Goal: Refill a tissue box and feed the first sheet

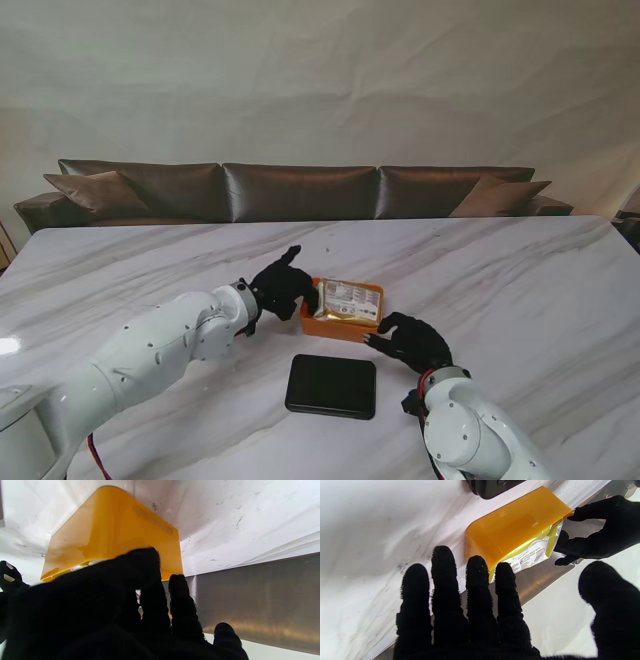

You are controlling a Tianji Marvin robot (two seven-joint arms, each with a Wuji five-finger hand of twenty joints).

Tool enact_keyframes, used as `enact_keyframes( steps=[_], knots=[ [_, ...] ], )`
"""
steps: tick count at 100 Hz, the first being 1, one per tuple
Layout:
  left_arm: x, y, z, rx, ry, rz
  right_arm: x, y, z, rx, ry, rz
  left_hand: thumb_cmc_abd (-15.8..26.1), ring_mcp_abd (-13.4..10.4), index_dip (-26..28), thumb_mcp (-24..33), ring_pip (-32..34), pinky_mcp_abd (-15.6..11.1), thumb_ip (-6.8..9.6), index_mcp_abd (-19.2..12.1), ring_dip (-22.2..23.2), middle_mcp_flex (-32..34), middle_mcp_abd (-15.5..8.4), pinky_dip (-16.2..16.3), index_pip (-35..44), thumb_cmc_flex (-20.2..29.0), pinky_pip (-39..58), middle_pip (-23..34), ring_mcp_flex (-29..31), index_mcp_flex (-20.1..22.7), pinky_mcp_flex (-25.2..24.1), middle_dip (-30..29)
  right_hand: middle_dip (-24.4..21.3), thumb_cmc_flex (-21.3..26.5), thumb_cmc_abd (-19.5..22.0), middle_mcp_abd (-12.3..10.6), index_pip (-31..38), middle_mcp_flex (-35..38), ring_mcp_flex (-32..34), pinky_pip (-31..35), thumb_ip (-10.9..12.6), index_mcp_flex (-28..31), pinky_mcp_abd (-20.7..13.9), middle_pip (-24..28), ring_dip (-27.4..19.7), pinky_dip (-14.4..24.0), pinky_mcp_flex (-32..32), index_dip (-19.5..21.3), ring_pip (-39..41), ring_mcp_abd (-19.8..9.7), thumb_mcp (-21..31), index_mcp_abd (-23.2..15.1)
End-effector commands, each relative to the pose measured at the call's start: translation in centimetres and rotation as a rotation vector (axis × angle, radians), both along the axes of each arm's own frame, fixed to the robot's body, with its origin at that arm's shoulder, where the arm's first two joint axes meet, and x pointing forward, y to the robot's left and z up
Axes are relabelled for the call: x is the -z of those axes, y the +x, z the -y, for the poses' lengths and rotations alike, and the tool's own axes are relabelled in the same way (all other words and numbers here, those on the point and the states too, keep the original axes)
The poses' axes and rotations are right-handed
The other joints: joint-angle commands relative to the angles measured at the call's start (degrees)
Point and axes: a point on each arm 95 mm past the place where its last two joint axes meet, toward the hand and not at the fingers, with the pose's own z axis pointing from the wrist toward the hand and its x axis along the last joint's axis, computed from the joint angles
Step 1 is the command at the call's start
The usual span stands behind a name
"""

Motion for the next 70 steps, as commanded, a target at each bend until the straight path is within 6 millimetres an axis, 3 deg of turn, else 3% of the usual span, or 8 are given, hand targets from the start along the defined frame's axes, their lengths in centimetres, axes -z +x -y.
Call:
enact_keyframes(
  steps=[1, 11, 25, 36, 62, 70],
  knots=[
    [1.5, -0.3, -0.6, -0.009, 0.053, -0.037, 0.2, -0.2, -0.1, -0.005, 0.010, -0.012, -3.98, 3.02, -0.43, -1.88, 4.45, 2.13, -3.59, -2.06, 0.77, -1.92, -1.49, -1.07, -1.19, -1.55, 62.47, -0.36, 2.78, -1.94, -2.54, -0.61, 0.77, 0.44, -0.34, -1.28, 0.02, 1.08, 0.37, -0.62, 0.16, 0.60, -1.77, 1.39, -0.58, -0.84, -0.78, 0.49, -0.99, -0.98, -1.26, -0.93],
    [1.7, -0.1, -0.5, -0.008, 0.062, -0.032, 0.2, -0.2, -0.1, -0.001, 0.023, -0.012, -6.43, 3.16, 0.14, -4.14, 5.06, 3.02, -6.94, -2.36, 1.05, -1.50, -1.42, -1.62, -0.15, -4.15, 61.42, 0.27, 3.29, -1.82, -3.46, -0.33, 0.80, 0.47, -0.30, -1.19, -0.05, 1.29, 0.48, -1.05, 0.14, 0.70, -1.75, 1.45, -0.55, -0.97, -1.12, 0.47, -0.92, -0.91, -1.32, -0.84],
    [2.4, 0.0, -0.5, -0.011, 0.059, -0.024, 0.2, -0.1, -0.1, 0.000, 0.033, -0.011, -6.31, 3.57, 1.45, -4.76, 6.68, 4.93, -8.48, -3.10, 2.25, 0.24, -1.40, -1.97, 2.55, -5.44, 60.83, 1.86, 5.64, -0.79, -3.58, 0.34, 0.81, 0.57, -0.32, -1.12, -0.07, 1.32, 0.58, -1.62, 0.13, 0.78, -1.84, 1.43, -0.52, -1.13, -1.54, 0.48, -0.85, -0.88, -1.34, -0.80],
    [3.1, 0.1, -0.4, -0.014, 0.051, -0.016, 0.1, -0.1, -0.1, 0.001, 0.039, -0.009, -6.03, 4.15, -1.35, -7.58, 8.33, 8.62, -12.56, -5.67, 5.15, 3.21, -1.26, -1.62, 5.88, -3.46, 61.37, 2.81, 8.76, 1.09, -2.74, 1.82, 0.83, 0.63, -0.35, -1.03, -0.07, 1.45, 0.59, -2.11, 0.14, 0.85, -1.94, 1.47, -0.51, -1.28, -1.88, 0.49, -0.83, -0.87, -1.37, -0.76],
    [3.9, 0.0, 0.0, -0.031, -0.013, 0.000, 0.1, -0.1, 0.0, 0.006, 0.046, -0.011, -3.58, 6.25, -5.87, -13.07, 10.54, 12.38, -13.85, -8.13, 8.81, 9.72, 0.21, -0.45, 11.43, -1.72, 63.17, -1.98, 11.57, 2.83, -0.47, 7.18, 0.86, 0.68, -0.36, -1.03, -0.03, 1.57, 0.74, -2.66, 0.14, 0.97, -1.77, 1.52, -0.47, -1.39, -2.16, 0.52, -0.73, -0.77, -1.42, -0.70],
    [3.8, 0.0, 0.1, -0.041, -0.033, 0.012, 0.1, -0.1, 0.0, 0.007, 0.050, -0.011, -3.72, 7.93, -6.84, -16.22, 12.64, 14.51, -14.20, -8.95, 11.32, 9.77, 1.34, -0.10, 15.84, -2.73, 63.57, -0.07, 11.43, 2.03, 0.30, 9.47, 0.89, 0.77, -0.39, -1.08, -0.04, 1.61, 0.77, -2.78, 0.14, 0.97, -1.78, 1.56, -0.45, -1.40, -2.26, 0.52, -0.67, -0.77, -1.41, -0.71]
  ],
)
